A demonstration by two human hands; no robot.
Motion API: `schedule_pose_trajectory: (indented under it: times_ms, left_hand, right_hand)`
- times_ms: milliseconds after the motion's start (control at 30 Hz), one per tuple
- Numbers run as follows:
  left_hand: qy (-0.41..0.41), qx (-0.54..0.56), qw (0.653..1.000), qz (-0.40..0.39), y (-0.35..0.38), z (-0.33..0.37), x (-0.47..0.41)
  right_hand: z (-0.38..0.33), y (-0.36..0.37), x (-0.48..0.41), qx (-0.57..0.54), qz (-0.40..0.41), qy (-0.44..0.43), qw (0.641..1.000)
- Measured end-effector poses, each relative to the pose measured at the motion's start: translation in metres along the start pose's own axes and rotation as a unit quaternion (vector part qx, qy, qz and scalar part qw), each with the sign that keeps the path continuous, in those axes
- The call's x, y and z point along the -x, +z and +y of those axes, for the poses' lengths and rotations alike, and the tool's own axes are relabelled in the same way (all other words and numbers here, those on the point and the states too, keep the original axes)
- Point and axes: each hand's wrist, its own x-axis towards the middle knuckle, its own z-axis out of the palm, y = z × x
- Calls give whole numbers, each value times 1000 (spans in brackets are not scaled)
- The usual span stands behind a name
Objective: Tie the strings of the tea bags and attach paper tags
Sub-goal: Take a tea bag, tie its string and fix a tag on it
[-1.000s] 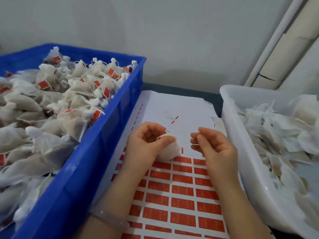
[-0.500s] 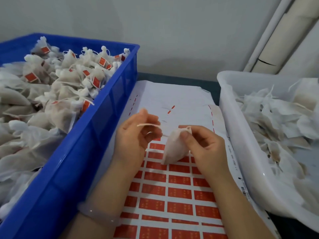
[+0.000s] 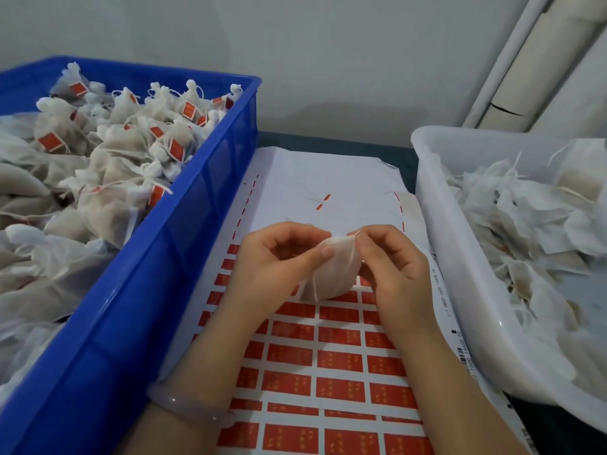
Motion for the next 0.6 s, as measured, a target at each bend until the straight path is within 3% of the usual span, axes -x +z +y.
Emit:
schedule_pose_trajectory:
  times_ms: [233,400,600]
  left_hand:
    - [-10,24,1000,6,1,0,0]
    - [-5,30,1000,8,1,-1,0]
    - [-15,36,999,2,1,-1,0]
  right_hand:
    - [0,0,0,-33,-6,21,999]
    - [-11,-1,2,1,-40,-39,998]
    - [-11,-2,0,29,-10,-45,999]
